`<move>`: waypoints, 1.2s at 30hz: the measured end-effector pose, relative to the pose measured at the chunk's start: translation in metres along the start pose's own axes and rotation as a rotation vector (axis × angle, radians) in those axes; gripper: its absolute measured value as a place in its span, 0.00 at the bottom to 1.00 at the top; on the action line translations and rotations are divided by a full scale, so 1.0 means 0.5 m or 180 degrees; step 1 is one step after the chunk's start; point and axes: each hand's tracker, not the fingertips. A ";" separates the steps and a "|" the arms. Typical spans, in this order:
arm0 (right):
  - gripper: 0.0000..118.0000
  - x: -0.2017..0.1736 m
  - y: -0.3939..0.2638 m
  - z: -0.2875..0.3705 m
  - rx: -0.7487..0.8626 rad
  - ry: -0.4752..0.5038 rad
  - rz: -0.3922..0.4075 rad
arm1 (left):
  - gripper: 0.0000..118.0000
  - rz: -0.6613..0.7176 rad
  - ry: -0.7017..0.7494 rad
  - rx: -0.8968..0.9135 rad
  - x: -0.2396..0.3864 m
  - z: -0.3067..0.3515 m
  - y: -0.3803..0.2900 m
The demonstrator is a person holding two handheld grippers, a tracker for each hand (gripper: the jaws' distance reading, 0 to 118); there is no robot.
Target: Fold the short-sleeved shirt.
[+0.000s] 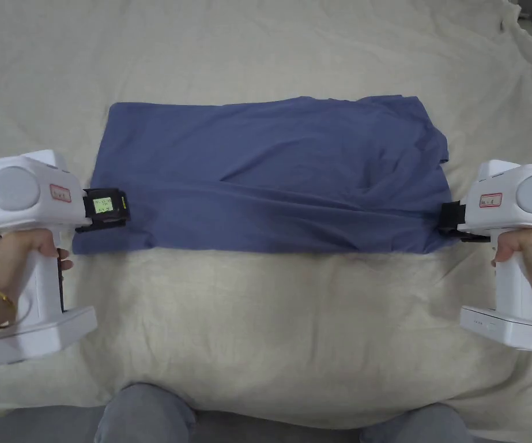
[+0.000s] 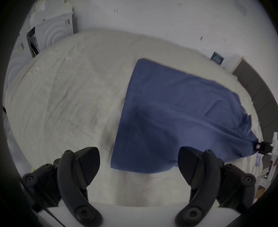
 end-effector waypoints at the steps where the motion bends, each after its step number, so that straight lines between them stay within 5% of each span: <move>1: 0.05 0.000 0.002 -0.001 0.0004 0.0001 0.0013 | 0.86 -0.0038 0.0023 -0.0087 0.000 -0.014 0.008; 6: 0.05 -0.003 0.002 -0.006 -0.0023 -0.0031 0.0037 | 0.77 -0.0367 0.0349 -0.0530 0.018 -0.090 0.017; 8: 0.05 -0.002 -0.002 -0.009 -0.0033 -0.0034 0.0020 | 0.48 -0.0506 0.0424 -0.0611 0.025 -0.110 0.009; 10: 0.05 -0.004 -0.005 -0.014 -0.0056 -0.0052 0.0026 | 0.32 -0.0341 0.0285 -0.0569 0.030 -0.106 0.005; 11: 0.05 -0.004 -0.008 -0.016 -0.0057 -0.0054 0.0023 | 0.14 -0.0329 0.0301 -0.0573 0.034 -0.102 0.010; 14: 0.05 -0.002 -0.011 -0.016 -0.0085 -0.0023 -0.0013 | 0.01 -0.0345 0.0022 -0.0414 0.027 -0.076 0.010; 25: 0.05 0.054 -0.021 0.148 0.0252 0.0094 -0.0078 | 0.00 -0.0077 -0.0414 0.0073 -0.051 0.085 0.009; 36: 0.05 0.089 -0.250 0.187 0.0005 0.0238 -0.0202 | 0.00 -0.0218 -0.0277 -0.0173 -0.116 0.114 -0.187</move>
